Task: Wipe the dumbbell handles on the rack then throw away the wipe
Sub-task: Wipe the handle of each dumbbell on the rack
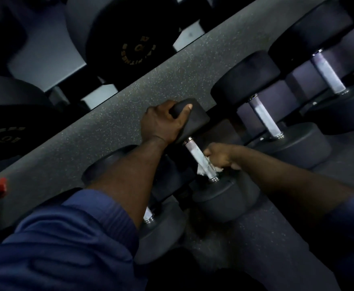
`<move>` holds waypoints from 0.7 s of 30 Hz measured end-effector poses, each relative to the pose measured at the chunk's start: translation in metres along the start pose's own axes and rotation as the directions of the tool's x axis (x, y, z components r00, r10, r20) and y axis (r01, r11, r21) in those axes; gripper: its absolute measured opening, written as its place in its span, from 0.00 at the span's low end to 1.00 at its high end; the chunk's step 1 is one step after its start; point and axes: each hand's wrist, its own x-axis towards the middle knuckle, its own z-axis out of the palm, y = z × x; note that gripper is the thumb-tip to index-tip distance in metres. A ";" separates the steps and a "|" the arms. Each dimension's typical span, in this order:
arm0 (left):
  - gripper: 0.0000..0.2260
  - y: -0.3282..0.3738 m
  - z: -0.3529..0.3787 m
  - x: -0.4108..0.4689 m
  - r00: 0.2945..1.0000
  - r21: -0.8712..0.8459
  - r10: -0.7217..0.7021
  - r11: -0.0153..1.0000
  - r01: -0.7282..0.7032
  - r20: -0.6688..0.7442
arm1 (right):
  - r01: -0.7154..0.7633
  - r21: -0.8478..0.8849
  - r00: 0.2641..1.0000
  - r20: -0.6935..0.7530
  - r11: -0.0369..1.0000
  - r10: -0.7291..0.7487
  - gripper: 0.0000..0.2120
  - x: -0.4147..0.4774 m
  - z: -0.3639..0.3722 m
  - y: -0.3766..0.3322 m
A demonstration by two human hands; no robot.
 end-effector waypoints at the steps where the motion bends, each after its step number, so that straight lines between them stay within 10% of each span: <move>1: 0.27 -0.002 0.000 0.000 1.000 0.013 0.006 1.000 -0.006 0.001 | 0.019 0.244 0.998 -0.056 0.969 -0.006 0.08 0.003 -0.002 -0.003; 4: 0.27 -0.002 0.001 0.000 1.000 -0.003 0.013 1.000 -0.012 0.009 | 0.099 0.685 0.984 -0.174 0.722 0.029 0.06 0.015 -0.008 -0.018; 10: 0.28 -0.003 0.000 0.002 0.999 -0.006 0.023 1.000 -0.023 0.029 | -0.090 0.475 0.995 0.004 0.875 0.100 0.14 -0.007 0.002 -0.014; 16: 0.25 -0.003 -0.004 0.003 0.995 0.018 0.054 0.998 -0.056 0.080 | 0.077 0.421 0.950 -0.308 0.904 0.062 0.09 0.018 0.007 -0.056; 21: 0.24 -0.002 -0.008 0.003 0.992 -0.002 0.080 0.997 -0.080 0.099 | -0.056 0.341 0.991 -0.097 0.938 0.095 0.13 0.002 -0.007 -0.042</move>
